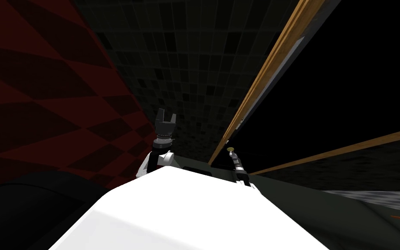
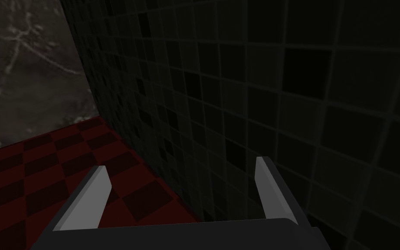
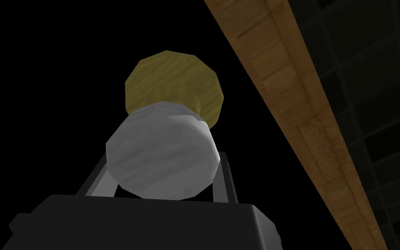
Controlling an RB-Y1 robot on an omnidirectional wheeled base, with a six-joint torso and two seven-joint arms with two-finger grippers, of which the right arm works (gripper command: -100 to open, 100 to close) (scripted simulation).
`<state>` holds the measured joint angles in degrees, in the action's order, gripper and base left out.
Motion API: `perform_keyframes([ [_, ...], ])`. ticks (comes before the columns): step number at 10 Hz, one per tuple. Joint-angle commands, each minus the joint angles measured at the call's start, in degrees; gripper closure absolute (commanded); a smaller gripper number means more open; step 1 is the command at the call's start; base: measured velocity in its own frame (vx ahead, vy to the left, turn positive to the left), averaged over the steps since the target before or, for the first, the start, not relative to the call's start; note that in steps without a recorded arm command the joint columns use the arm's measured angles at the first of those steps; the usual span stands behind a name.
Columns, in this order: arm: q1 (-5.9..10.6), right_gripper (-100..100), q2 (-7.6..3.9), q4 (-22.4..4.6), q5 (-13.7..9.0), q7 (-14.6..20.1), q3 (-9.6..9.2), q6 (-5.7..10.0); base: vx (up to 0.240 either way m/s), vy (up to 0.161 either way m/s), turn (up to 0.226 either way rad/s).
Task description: Pull the door open
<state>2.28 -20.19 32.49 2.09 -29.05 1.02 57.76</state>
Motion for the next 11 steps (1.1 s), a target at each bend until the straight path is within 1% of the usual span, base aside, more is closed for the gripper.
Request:
perform_keyframes([
  [1,-1.15,100,0.94,1.88,0.25,0.42,-0.7,-1.25,-0.007,-0.005,-0.009],
  [3,-0.95,100,0.91,1.82,-0.69,4.05,-1.24,-1.4,-0.026,-0.011,0.039],
  [4,-0.95,100,0.91,1.82,-0.69,4.45,-1.24,-1.4,-0.03,-0.02,0.018],
  [5,-0.85,100,0.9,1.79,-1.19,6.6,-1.52,-1.48,-0.023,-0.018,0.025],
  [6,-0.74,100,0.88,1.76,-1.68,7.95,-1.8,-1.56,-0.042,-0.022,0.06],
  [7,-0.74,100,0.88,1.76,-1.68,8.75,-1.8,-1.56,-0.027,-0.016,0.014],
  [8,-0.64,100,0.87,1.73,-2.18,10.75,-2.08,-1.64,-0.016,-0.008,0.022],
  [9,-0.53,100,0.85,1.7,-2.67,12.19,-2.36,-1.72,-0.026,-0.024,0.055],
  [10,-0.53,100,0.85,1.7,-2.67,13.05,-2.36,-1.72,-0.023,-0.019,0.017],
  [11,-0.43,100,0.84,1.67,-3.16,14.74,-2.64,-1.8,-0.029,-0.01,0.045],
])
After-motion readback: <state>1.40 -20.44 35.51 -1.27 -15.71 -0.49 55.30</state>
